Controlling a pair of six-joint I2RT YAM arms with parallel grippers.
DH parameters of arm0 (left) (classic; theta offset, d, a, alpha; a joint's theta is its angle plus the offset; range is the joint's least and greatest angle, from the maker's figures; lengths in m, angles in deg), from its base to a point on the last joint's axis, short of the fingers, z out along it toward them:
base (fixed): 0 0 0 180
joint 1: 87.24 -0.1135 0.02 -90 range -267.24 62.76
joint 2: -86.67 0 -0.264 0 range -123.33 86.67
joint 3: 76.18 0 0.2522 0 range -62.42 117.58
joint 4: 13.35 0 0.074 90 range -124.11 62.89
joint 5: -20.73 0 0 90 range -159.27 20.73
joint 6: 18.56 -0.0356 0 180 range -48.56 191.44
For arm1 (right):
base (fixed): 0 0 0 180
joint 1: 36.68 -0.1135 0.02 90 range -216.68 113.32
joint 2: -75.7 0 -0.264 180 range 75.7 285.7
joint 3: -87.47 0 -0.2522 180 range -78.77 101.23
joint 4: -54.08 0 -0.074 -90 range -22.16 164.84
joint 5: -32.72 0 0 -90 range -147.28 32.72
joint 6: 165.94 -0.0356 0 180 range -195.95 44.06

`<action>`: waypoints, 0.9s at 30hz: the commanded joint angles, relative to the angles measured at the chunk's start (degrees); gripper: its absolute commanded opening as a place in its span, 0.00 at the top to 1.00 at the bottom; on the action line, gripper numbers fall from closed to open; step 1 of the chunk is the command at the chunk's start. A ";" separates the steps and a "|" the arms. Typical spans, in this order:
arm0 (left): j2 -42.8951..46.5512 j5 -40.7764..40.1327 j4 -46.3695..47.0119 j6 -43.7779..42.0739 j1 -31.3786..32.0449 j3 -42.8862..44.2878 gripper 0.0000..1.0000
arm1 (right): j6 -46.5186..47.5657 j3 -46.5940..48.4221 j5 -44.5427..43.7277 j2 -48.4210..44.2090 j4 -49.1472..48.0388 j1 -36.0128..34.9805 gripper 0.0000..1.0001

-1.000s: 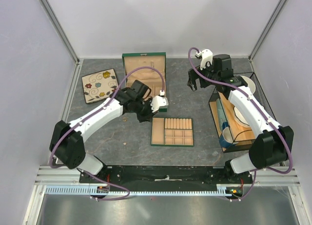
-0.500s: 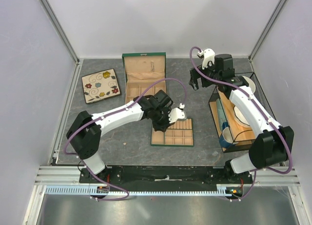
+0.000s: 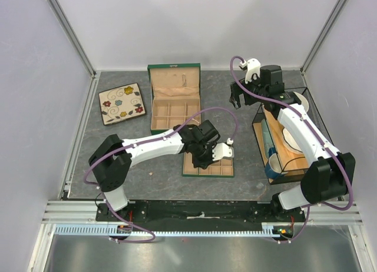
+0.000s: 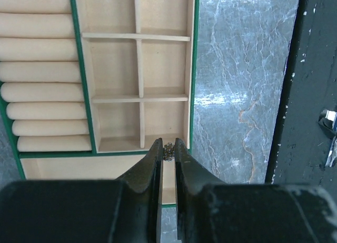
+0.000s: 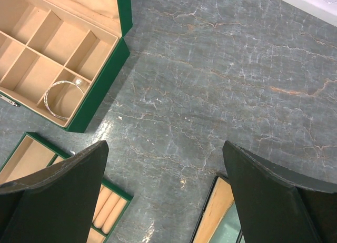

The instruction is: Organize the mixed jewelry

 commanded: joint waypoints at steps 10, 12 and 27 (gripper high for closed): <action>-3.33 -0.98 2.07 1.39 2.04 0.39 0.91 | 0.47 -0.27 0.76 -1.57 -1.82 0.40 0.02; -3.42 -1.16 2.25 1.39 2.31 -0.13 0.91 | 0.47 -0.27 0.85 -1.65 -1.82 0.49 0.02; -4.30 -2.74 3.04 1.13 3.10 -1.72 0.88 | 0.38 -0.44 0.85 -1.65 -1.82 0.58 0.02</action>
